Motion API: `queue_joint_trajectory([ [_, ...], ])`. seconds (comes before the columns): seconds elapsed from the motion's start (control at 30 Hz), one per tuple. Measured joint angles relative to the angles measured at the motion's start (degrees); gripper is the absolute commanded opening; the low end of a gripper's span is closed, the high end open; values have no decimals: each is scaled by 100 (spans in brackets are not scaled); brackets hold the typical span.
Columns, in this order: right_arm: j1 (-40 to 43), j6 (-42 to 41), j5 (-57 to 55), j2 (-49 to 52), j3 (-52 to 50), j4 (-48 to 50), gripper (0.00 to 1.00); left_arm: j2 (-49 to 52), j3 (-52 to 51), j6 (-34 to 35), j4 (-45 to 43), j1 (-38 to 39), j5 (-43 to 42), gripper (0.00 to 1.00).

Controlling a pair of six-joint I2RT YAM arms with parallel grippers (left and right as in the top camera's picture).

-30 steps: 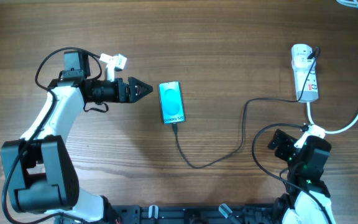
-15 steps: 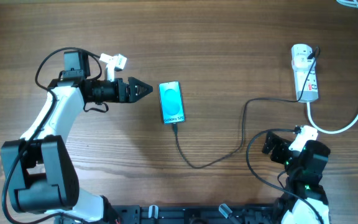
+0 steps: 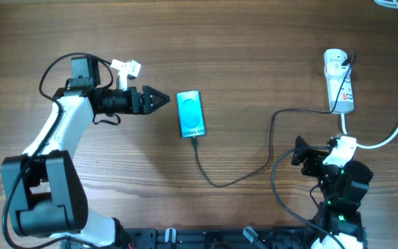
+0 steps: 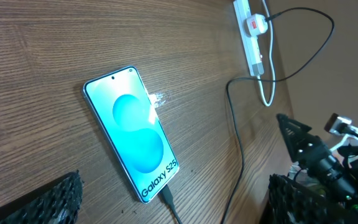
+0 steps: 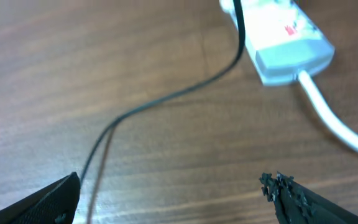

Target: Plug charger to phone and switch on socket

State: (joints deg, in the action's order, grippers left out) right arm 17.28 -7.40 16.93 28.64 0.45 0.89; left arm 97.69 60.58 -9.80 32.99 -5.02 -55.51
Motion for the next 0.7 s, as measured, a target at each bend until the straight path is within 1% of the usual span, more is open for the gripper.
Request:
queue_joint_trajectory([
  [0.23,-2,-2,131,-1174,0,24,100,0,0,2,2,0,0,100],
  [0.63,-28,-7,234,-2632,0,42,100,0,0,2,0,0,0,100],
  [0.7,-26,-4,247,-2739,0,50,100,0,0,2,0,0,-2,100],
])
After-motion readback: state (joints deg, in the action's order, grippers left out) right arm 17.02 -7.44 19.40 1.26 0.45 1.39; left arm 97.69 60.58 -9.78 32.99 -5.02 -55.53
